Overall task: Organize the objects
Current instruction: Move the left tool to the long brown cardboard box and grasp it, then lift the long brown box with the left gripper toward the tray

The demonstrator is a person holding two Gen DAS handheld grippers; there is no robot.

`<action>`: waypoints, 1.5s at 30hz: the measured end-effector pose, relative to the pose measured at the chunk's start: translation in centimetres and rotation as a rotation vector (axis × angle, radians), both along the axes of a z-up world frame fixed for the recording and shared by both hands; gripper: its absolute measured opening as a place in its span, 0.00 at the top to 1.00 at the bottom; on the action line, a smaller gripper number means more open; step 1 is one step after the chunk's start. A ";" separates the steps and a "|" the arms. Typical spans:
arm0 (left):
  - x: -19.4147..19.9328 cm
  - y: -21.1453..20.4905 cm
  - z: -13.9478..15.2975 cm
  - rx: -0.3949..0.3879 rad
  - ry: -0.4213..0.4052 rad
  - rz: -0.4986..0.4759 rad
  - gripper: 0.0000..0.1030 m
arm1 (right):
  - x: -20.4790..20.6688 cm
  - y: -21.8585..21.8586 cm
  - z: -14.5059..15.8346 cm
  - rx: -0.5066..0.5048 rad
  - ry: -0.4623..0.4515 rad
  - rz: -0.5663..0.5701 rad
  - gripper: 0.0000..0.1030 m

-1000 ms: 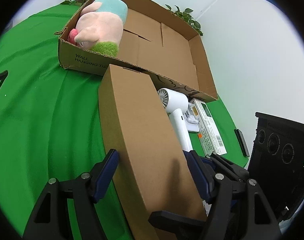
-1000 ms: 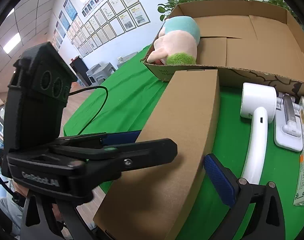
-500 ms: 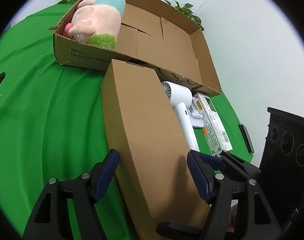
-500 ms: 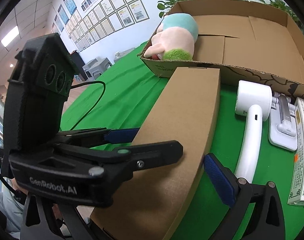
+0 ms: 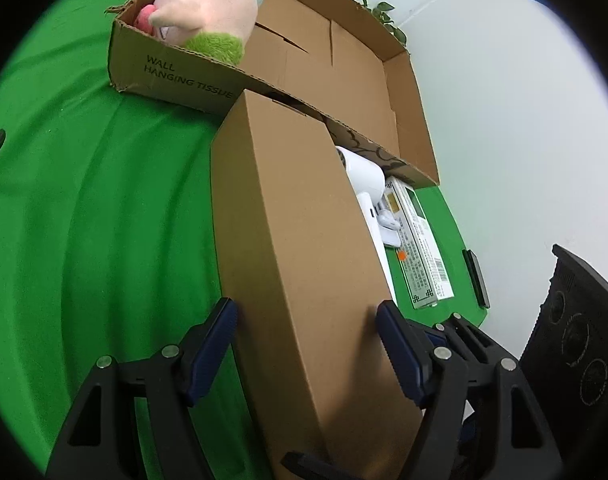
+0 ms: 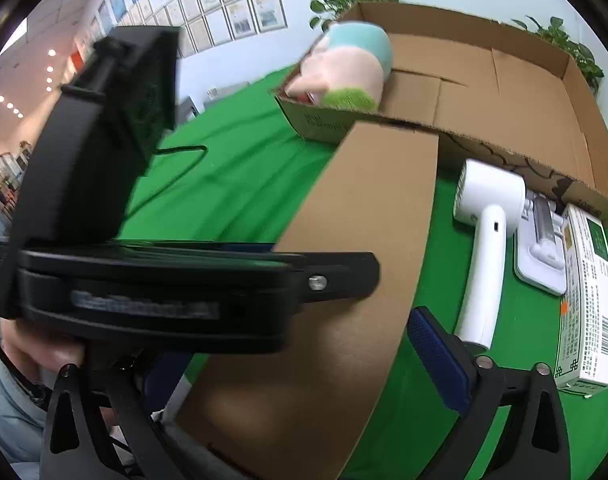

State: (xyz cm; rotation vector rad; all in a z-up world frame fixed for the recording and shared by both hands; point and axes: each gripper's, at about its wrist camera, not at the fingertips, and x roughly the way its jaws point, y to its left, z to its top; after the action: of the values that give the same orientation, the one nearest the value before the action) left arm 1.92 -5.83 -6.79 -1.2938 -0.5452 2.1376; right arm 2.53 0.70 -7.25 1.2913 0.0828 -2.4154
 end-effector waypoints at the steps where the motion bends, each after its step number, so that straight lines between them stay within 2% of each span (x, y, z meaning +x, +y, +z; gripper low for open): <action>1: 0.1 0.2 0.1 -0.006 0.006 -0.006 0.30 | 0.1 0.1 0.0 -0.002 0.009 -0.007 0.03; 10: 0.2 0.5 -0.1 0.009 -0.010 -0.024 0.30 | 0.5 1.7 -0.2 -0.059 0.025 -0.043 0.11; 17: -0.2 -0.3 -1.0 0.063 -0.050 -0.005 0.22 | -0.3 3.2 -0.1 -0.145 -0.010 -0.052 0.16; 27: 0.2 0.2 -0.7 0.052 -0.033 0.004 0.20 | -0.4 4.7 -0.2 -0.269 -0.044 -0.081 0.18; 31: -0.4 -0.4 -1.3 0.102 -0.085 0.007 0.18 | -1.3 5.4 -0.5 -0.360 -0.073 -0.084 0.18; 33: -0.6 -0.5 -1.6 0.112 -0.102 0.009 0.18 | -1.4 5.2 -0.6 -0.375 -0.080 -0.076 0.18; 45: 0.0 -0.8 0.3 0.081 -0.010 0.019 0.22 | -0.6 5.0 0.6 -0.363 -0.020 -0.045 0.18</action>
State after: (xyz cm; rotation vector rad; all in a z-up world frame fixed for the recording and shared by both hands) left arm 1.88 -6.59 -6.45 -1.2601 -0.6444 2.1028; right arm 1.94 5.75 -6.69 1.1573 -0.3766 -2.3149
